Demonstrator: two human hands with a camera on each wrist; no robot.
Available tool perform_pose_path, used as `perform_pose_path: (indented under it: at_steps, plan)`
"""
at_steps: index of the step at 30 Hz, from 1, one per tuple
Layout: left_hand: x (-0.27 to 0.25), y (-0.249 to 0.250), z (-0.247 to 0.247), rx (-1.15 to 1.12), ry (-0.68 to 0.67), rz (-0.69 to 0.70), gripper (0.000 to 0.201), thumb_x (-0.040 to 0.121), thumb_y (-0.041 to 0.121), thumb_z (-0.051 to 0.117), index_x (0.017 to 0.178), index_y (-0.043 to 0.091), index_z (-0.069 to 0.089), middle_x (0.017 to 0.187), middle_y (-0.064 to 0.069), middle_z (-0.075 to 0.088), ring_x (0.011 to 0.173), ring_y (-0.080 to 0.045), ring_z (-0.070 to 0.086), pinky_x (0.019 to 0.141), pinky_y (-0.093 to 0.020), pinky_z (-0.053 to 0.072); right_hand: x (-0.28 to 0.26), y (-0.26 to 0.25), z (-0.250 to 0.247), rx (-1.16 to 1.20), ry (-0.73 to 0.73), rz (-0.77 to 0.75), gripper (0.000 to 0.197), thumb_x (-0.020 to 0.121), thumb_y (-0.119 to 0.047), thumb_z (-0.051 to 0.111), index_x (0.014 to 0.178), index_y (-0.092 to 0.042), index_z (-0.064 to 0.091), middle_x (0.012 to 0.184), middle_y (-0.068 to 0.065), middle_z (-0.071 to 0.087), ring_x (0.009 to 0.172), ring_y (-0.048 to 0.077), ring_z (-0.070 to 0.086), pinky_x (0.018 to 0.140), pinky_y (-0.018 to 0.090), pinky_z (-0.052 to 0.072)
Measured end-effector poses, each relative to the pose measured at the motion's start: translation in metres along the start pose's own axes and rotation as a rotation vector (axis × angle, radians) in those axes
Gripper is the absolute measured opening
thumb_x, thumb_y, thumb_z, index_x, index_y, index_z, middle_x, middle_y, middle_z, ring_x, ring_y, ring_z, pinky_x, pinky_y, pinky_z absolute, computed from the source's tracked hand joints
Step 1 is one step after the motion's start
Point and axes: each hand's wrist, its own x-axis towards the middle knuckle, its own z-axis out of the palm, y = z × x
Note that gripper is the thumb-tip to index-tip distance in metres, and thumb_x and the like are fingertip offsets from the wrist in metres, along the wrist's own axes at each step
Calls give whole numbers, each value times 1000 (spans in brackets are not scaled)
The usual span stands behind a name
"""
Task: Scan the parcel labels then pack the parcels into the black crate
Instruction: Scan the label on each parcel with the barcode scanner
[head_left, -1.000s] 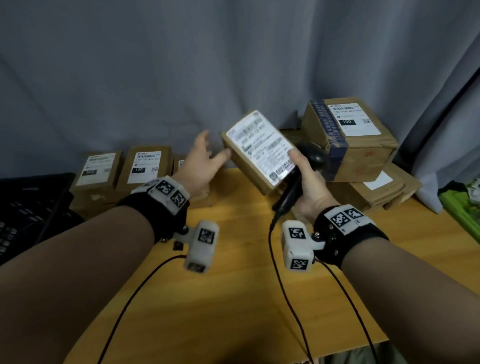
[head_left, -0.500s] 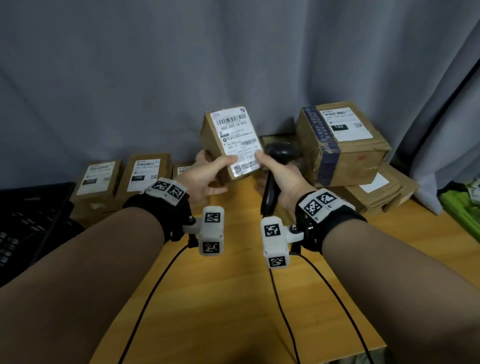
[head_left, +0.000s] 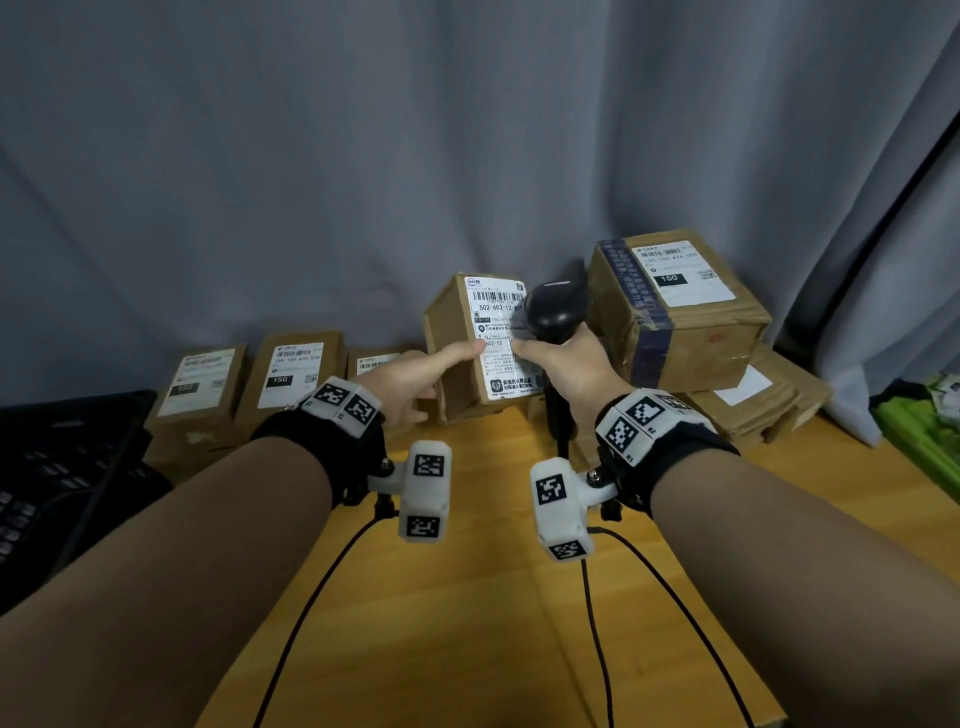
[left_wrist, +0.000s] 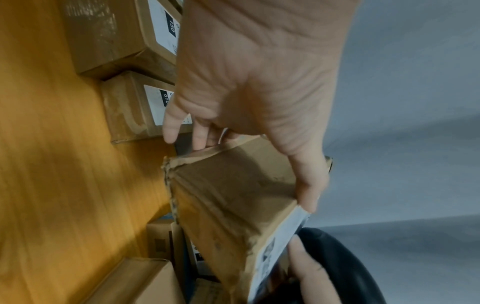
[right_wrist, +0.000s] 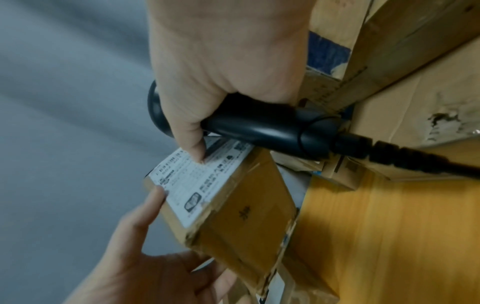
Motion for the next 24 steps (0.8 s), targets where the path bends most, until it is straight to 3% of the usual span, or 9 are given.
perform_pose_path:
  at_steps: [3, 7, 10, 13, 16, 19, 24]
  plan:
    - [3, 4, -1, -45, -26, 1, 65, 71, 55, 74, 122, 18, 57, 116, -2, 68, 110, -21, 61, 103, -43, 44, 0, -6, -4, -81, -23, -19, 50, 79, -9, 77, 124, -9, 55, 105, 5, 71, 91, 14, 70, 71, 23, 54]
    - [7, 2, -2, -52, -18, 29, 50, 77, 49, 71, 115, 19, 59, 113, 1, 69, 110, -18, 60, 104, -42, 44, -4, -28, -14, -191, -108, -17, 31, 81, -7, 75, 109, -11, 64, 97, 1, 71, 88, 14, 68, 75, 26, 53]
    - [14, -3, -3, -17, 92, 46, 62, 75, 55, 68, 122, 17, 57, 116, 0, 67, 109, -18, 60, 102, -41, 45, -6, -55, -23, -241, -87, 34, 9, 80, -4, 71, 80, -9, 64, 71, 3, 63, 68, 18, 61, 66, 28, 51]
    - [19, -9, -5, 32, 203, 88, 74, 69, 62, 68, 125, 15, 57, 116, -2, 67, 105, -21, 61, 97, -40, 49, -9, -78, -26, -119, -160, 99, 7, 79, -1, 67, 85, -4, 65, 65, 7, 60, 57, 18, 55, 56, 26, 49]
    - [22, -13, -9, 55, 224, 94, 100, 46, 73, 66, 127, 15, 53, 114, -2, 67, 101, -22, 64, 90, -40, 53, -16, -89, -24, -166, -264, 134, 4, 82, -7, 65, 78, -6, 64, 61, 4, 61, 47, 12, 51, 45, 20, 44]
    - [28, -17, -16, 70, 216, 108, 101, 45, 75, 66, 127, 17, 54, 111, 0, 69, 96, -21, 67, 86, -41, 55, -22, -90, -22, -248, -279, 154, 16, 84, -15, 66, 71, -9, 61, 56, 2, 57, 43, 11, 48, 44, 19, 43]
    - [23, -16, -19, 85, 202, 146, 88, 51, 73, 64, 123, 22, 60, 108, 3, 71, 97, -20, 68, 89, -43, 55, -29, -90, -17, -294, -294, 190, 7, 82, -11, 65, 77, -7, 62, 58, 4, 55, 45, 13, 47, 45, 21, 42]
